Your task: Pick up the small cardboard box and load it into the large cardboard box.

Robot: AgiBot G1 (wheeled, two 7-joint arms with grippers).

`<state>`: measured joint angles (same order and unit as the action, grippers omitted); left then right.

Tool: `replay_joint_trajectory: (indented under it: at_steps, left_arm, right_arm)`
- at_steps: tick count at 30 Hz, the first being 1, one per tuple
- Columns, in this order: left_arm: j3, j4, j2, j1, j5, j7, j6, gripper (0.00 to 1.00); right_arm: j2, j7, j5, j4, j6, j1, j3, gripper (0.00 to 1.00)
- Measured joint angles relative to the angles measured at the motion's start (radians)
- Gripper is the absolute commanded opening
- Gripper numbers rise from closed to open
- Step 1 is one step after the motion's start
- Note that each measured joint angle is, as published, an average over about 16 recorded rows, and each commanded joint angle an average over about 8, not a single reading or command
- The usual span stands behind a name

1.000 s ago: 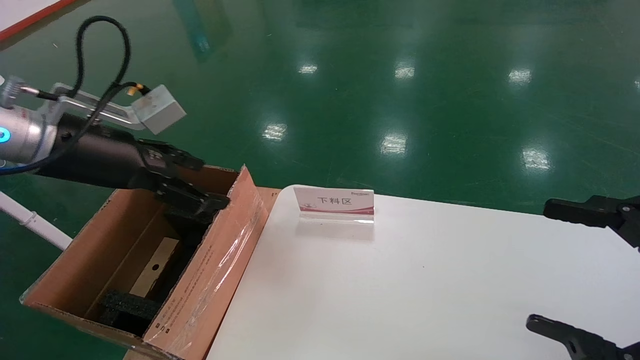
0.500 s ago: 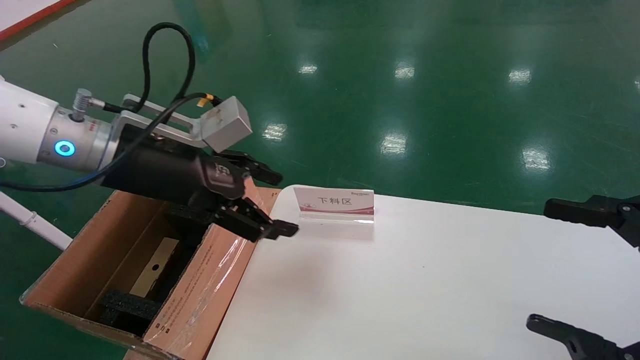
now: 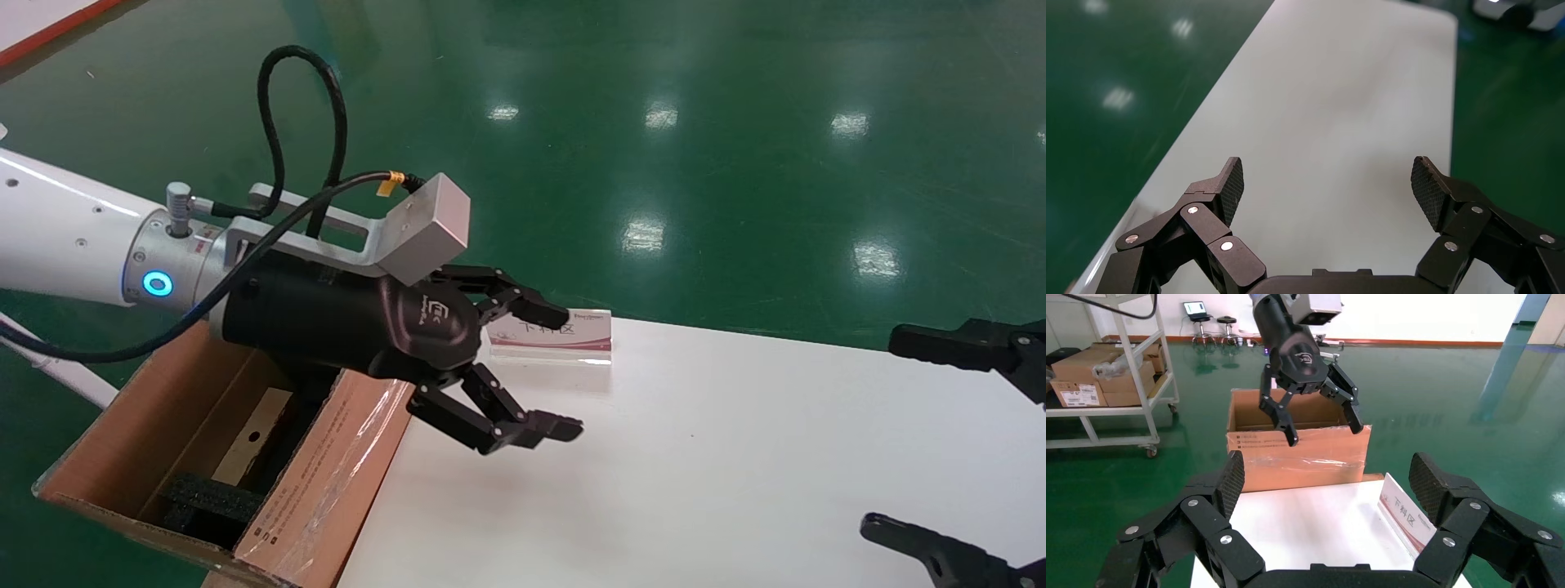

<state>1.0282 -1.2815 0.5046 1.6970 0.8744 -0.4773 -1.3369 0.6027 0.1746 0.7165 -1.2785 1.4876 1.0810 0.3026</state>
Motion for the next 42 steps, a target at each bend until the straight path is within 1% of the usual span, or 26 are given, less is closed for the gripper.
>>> replay_joint_trajectory:
  at_steps: [16,21,24,28,31,34,42]
  left_arm:
    - [-0.510,-0.002,0.073,-0.424,-0.098,0.197,-0.108,1.00]
    - [-0.649,-0.002,0.092,-0.540,-0.124,0.249,-0.137,1.00]
    - [-0.715,-0.002,0.102,-0.594,-0.137,0.272,-0.151,1.00]
    - [-0.771,-0.002,0.110,-0.640,-0.148,0.292,-0.163,1.00]
    - [-0.789,-0.002,0.112,-0.656,-0.152,0.297,-0.167,1.00]
    - [-0.797,-0.002,0.113,-0.662,-0.154,0.299,-0.168,1.00]
    - [-0.777,-0.002,0.111,-0.646,-0.151,0.295,-0.165,1.00]
  right_arm:
    - [0.000,0.000,-0.001,0.000,0.000,0.000,0.001,1.00]
    - [0.000,0.000,-0.001,0.000,0.000,0.000,0.001,1.00]
    - [0.000,-0.001,-0.001,0.000,-0.001,0.000,0.001,1.00]
    - [-0.001,-0.001,-0.001,0.000,-0.001,0.000,0.001,1.00]
    - [-0.001,-0.001,-0.001,0.000,-0.001,0.000,0.001,1.00]
    - [-0.001,-0.001,-0.001,0.000,-0.001,0.000,0.001,1.00]
    - [-0.001,-0.001,-0.001,0.000,-0.001,0.000,0.001,1.00]
